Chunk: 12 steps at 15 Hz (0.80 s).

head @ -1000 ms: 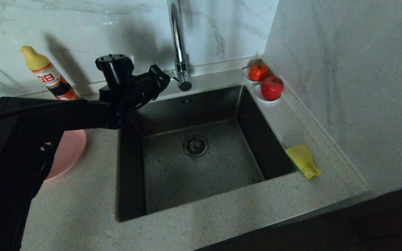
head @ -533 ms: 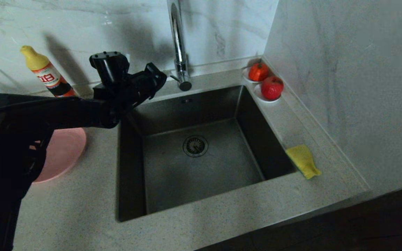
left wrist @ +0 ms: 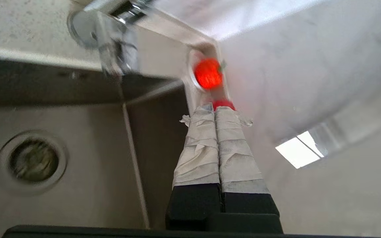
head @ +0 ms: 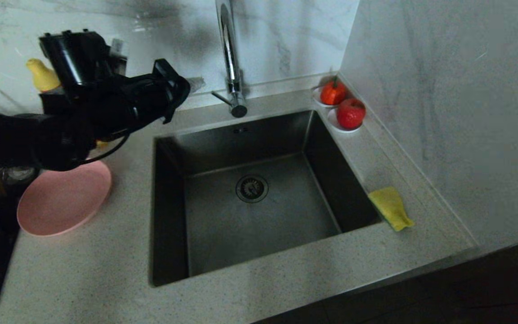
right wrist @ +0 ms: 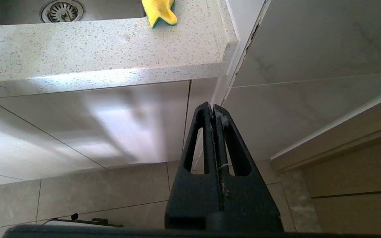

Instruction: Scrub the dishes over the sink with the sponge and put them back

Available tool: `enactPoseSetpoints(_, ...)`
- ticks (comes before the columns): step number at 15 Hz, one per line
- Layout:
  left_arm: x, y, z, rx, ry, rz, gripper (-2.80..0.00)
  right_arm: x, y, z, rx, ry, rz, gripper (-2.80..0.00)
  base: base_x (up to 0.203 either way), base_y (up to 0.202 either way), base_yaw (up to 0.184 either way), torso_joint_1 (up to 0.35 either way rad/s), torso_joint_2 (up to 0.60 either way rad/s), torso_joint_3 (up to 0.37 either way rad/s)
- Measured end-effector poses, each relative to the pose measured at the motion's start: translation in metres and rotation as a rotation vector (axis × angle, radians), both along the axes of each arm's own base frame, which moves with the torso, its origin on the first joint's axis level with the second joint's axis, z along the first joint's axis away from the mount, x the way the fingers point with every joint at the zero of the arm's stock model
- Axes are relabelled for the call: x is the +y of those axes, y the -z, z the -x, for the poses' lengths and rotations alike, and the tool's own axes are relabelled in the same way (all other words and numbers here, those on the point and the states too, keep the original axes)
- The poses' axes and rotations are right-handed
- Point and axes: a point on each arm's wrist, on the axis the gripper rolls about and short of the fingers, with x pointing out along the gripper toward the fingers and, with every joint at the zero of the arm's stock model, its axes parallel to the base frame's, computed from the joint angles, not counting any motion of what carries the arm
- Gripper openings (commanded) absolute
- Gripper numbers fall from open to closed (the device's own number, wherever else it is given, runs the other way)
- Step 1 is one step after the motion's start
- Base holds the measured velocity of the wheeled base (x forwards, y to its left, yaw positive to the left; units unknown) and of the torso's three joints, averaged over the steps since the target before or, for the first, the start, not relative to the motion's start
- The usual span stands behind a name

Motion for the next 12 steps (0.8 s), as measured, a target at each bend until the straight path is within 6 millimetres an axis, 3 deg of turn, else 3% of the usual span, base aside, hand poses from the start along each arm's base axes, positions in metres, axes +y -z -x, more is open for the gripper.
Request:
enactPoseSetpoints(4,0.024,-0.015,0.090,-0.020,-0.087,-0.180,-2.80,0.000,0.000,0.000,0.000,0.000,0.000,-2.80,0.000,0.000,0.000,0.000,0.00,0.000)
enactPoseSetpoints(8,0.047,0.006,0.171,-0.058,-0.295,-0.436,-2.80,0.000,0.000,0.000,0.000,0.000,0.001,-2.80,0.000,0.000,0.000,0.000,0.00,0.000)
enactPoseSetpoints(12,0.071,0.042,0.255,-0.112,-0.467,-0.609,-2.80,0.000,0.000,0.000,0.000,0.000,0.000,-2.80,0.000,0.000,0.000,0.000,0.00,0.000)
